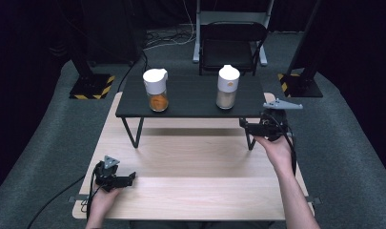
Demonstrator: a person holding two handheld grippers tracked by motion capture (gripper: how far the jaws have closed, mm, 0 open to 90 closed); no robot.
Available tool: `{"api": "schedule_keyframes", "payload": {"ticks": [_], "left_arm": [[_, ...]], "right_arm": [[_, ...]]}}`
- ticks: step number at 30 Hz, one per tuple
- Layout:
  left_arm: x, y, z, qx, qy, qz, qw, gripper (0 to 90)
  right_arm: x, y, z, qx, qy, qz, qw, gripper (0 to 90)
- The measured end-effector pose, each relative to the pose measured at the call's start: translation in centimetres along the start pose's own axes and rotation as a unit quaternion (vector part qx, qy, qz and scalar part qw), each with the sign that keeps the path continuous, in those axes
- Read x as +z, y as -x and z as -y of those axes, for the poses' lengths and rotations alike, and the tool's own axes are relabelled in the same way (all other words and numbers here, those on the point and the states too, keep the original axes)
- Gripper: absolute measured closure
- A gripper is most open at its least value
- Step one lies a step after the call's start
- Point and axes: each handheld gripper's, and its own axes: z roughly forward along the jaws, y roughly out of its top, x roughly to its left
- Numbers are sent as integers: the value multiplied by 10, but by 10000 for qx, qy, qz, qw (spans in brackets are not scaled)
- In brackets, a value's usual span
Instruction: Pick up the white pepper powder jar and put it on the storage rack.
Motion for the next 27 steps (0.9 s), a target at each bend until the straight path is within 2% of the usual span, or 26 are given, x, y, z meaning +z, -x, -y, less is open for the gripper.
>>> {"api": "schedule_keyframes", "payload": {"ticks": [2, 7, 18, 24, 27], "left_arm": [[0, 0, 0, 0, 0, 0, 10000, 13], [0, 0, 0, -1, 0, -1, 10000, 13], [0, 0, 0, -2, -1, -4, 10000, 13], [0, 0, 0, 0, 0, -10, 10000, 13], [0, 0, 0, -1, -3, -9, 10000, 13]], "right_arm": [[-1, 0, 10, -27, -30, 95, 9999, 133], [-4, 3, 29, -16, -64, 167, 9998, 129], [-6, 14, 69, 288, -55, 161, 9994, 113], [-5, 14, 87, 248, -163, 194, 9994, 104], [-5, 15, 98, 306, -194, 215, 9991, 106]]}}
